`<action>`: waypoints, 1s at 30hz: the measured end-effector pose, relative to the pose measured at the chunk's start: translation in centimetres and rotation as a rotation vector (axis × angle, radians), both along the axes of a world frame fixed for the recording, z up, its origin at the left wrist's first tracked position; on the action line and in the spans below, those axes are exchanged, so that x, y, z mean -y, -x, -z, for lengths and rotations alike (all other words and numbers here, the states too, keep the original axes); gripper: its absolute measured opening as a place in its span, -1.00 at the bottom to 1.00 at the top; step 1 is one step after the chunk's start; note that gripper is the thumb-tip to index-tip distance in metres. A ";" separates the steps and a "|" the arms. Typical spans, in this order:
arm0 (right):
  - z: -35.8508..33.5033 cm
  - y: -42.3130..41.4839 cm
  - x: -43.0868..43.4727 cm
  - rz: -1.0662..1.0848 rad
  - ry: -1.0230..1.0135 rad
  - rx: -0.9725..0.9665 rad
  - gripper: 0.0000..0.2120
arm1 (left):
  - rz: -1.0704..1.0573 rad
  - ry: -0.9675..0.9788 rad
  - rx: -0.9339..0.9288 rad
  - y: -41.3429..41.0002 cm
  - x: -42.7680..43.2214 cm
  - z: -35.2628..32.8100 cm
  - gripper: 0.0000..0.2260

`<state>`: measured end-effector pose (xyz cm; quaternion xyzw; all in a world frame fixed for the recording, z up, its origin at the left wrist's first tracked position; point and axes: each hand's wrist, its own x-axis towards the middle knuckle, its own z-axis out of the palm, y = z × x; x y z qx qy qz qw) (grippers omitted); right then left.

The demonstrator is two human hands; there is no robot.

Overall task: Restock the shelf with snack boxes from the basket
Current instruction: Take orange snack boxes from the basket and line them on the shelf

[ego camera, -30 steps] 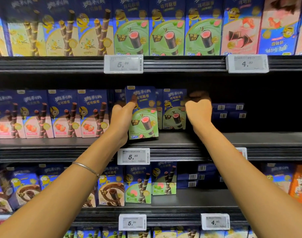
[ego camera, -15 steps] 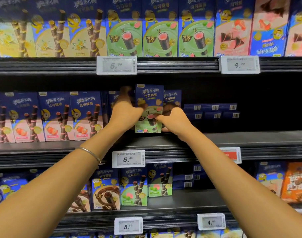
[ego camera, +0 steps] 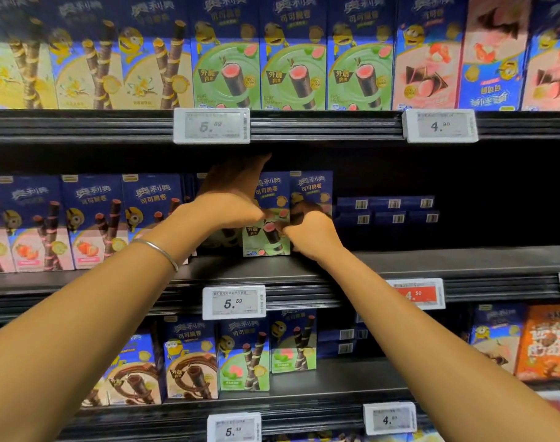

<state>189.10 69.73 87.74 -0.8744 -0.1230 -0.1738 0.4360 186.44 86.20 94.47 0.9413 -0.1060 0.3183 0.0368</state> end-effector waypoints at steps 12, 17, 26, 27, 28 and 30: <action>0.1 -0.5 -1.1 0.101 0.106 0.026 -0.78 | 0.030 -0.036 -0.024 -0.7 -0.1 -0.8 -0.01; 0.1 -0.5 -1.4 0.111 0.118 0.054 -0.70 | 0.050 -0.035 -0.006 -1.2 -0.5 -0.6 -0.13; -0.1 -0.1 -1.3 0.100 0.089 -0.041 -0.84 | 0.048 -0.077 0.017 -1.5 -0.7 -0.1 -0.24; -0.2 0.0 -1.3 0.099 0.079 -0.047 -0.84 | 0.048 -0.078 0.020 -1.6 -0.8 -0.1 -0.23; -0.2 0.1 -1.3 0.101 0.071 -0.048 -0.83 | 0.048 -0.076 0.021 -1.6 -0.8 -0.2 -0.22; -0.3 0.2 -1.3 0.104 0.050 -0.051 -0.83 | 0.043 -0.074 0.017 -1.6 -0.9 -0.3 -0.18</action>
